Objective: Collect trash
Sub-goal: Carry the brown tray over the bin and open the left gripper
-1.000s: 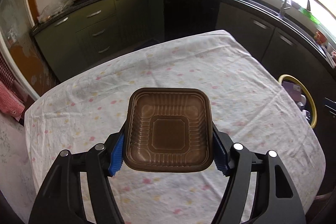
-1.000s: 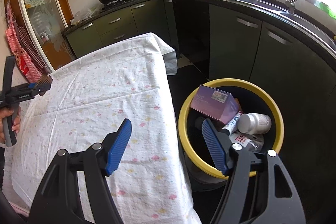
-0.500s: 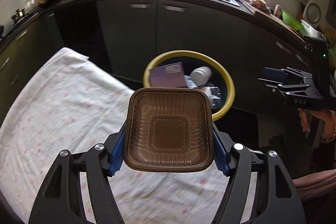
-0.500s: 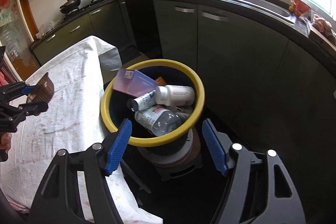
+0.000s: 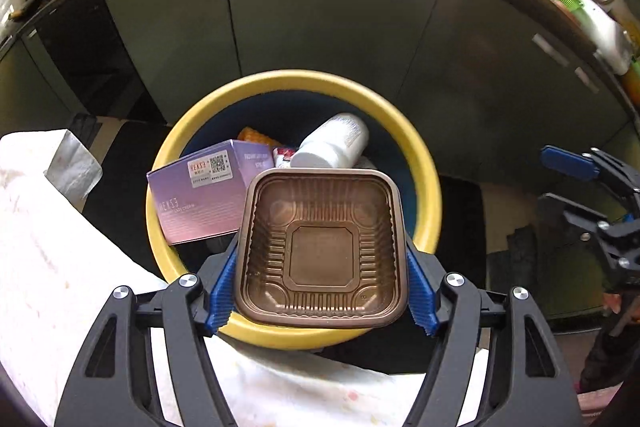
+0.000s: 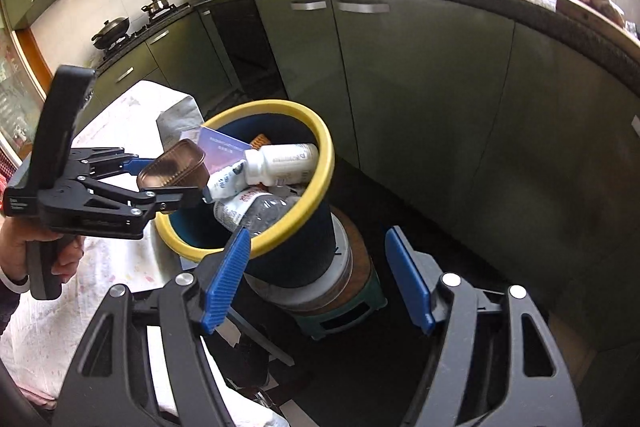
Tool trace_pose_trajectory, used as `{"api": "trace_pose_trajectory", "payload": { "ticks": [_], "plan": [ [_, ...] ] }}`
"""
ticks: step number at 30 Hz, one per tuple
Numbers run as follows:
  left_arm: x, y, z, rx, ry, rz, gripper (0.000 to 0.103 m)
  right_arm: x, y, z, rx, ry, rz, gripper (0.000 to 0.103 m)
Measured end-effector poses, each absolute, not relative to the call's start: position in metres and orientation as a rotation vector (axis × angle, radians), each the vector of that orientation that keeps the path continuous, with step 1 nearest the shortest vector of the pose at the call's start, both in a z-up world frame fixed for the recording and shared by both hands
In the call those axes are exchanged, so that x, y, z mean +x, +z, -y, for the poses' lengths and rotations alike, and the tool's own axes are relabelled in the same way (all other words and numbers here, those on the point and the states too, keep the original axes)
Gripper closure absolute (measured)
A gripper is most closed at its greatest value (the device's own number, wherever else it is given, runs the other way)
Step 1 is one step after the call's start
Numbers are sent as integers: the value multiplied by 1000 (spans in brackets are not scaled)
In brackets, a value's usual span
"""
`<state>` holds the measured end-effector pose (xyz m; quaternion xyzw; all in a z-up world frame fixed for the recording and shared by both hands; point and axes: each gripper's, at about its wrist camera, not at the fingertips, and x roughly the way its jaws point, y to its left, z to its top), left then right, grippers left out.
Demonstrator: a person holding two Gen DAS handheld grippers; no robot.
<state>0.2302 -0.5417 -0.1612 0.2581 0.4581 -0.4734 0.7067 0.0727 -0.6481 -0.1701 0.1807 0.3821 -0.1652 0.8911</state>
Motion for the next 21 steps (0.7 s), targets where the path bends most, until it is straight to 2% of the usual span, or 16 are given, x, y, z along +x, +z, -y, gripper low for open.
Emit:
{"api": "trace_pose_trajectory", "payload": {
  "ticks": [3, 6, 11, 15, 21],
  "plan": [
    [233, -166, 546, 579, -1028, -1020, 32, 73, -175, 653, 392, -346, -802, 37],
    [233, -163, 549, 575, -1014, -1001, 24, 73, -177, 653, 400, -338, -802, 37],
    [230, -146, 534, 554, -995, -956, 24, 73, -176, 649, 399, -326, -794, 37],
    [221, -115, 494, 482, -968, -874, 24, 74, -174, 643, 395, -306, -788, 36],
    [198, -69, 405, 341, -886, -758, 13, 78, -171, 631, 379, -260, -782, 35]
  ]
}}
